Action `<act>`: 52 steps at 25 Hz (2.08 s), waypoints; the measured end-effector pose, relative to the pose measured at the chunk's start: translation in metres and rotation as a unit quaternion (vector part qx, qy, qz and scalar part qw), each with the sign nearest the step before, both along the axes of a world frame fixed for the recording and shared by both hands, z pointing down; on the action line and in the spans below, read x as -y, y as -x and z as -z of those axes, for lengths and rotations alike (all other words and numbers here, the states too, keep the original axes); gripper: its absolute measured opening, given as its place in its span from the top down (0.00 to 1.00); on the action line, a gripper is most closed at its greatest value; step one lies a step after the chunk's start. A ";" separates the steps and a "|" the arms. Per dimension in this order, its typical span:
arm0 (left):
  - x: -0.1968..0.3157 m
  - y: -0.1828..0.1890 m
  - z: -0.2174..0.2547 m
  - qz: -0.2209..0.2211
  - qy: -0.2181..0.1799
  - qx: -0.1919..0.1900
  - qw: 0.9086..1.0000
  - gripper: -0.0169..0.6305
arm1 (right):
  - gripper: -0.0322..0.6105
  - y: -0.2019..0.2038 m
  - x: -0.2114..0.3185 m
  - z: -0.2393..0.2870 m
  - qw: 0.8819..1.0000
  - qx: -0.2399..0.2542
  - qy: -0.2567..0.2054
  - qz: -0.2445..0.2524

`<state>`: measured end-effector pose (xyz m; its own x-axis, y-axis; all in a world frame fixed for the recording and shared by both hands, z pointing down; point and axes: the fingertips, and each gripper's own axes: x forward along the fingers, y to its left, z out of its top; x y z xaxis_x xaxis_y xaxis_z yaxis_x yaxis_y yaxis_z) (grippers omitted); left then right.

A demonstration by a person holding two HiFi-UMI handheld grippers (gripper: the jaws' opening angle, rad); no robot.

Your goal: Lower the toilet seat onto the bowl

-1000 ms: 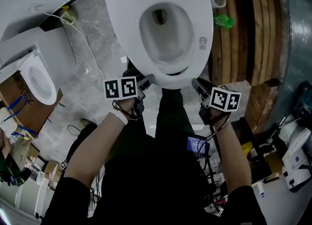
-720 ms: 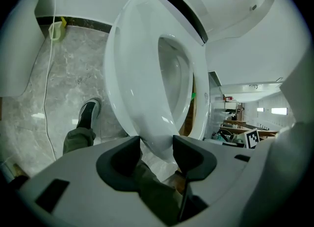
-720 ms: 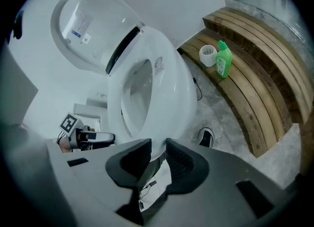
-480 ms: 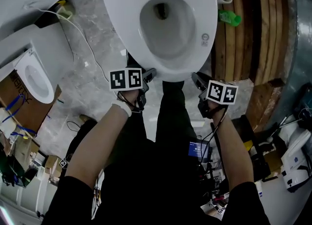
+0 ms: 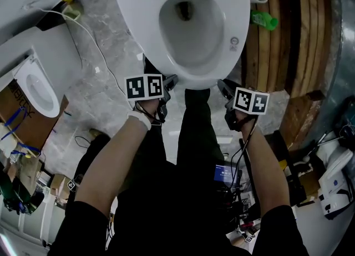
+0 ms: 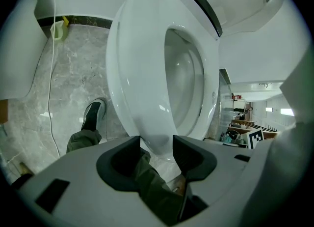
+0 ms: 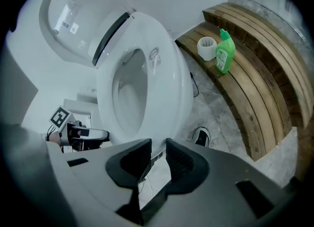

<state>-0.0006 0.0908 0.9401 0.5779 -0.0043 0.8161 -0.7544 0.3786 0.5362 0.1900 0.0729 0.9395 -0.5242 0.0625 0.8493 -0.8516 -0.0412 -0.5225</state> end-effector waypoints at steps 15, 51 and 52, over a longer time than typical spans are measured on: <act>0.002 -0.016 0.038 -0.037 -0.027 -0.039 0.998 0.65 | 0.81 0.009 0.008 0.024 1.000 0.014 -0.003 -0.014; 0.067 -0.032 0.661 -0.103 -0.653 0.082 0.746 0.70 | 0.84 0.019 0.061 0.696 0.747 0.106 -0.656 -0.005; 0.059 -0.024 0.669 -0.104 -0.662 0.081 0.737 0.70 | 0.84 0.027 0.053 0.698 0.745 0.096 -0.660 -0.008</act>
<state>0.0232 0.0313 0.2714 0.5746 -0.7844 0.2334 -0.8165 -0.5301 0.2286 0.1628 0.0203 0.2419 -0.6354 -0.7687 0.0739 -0.7610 0.6070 -0.2289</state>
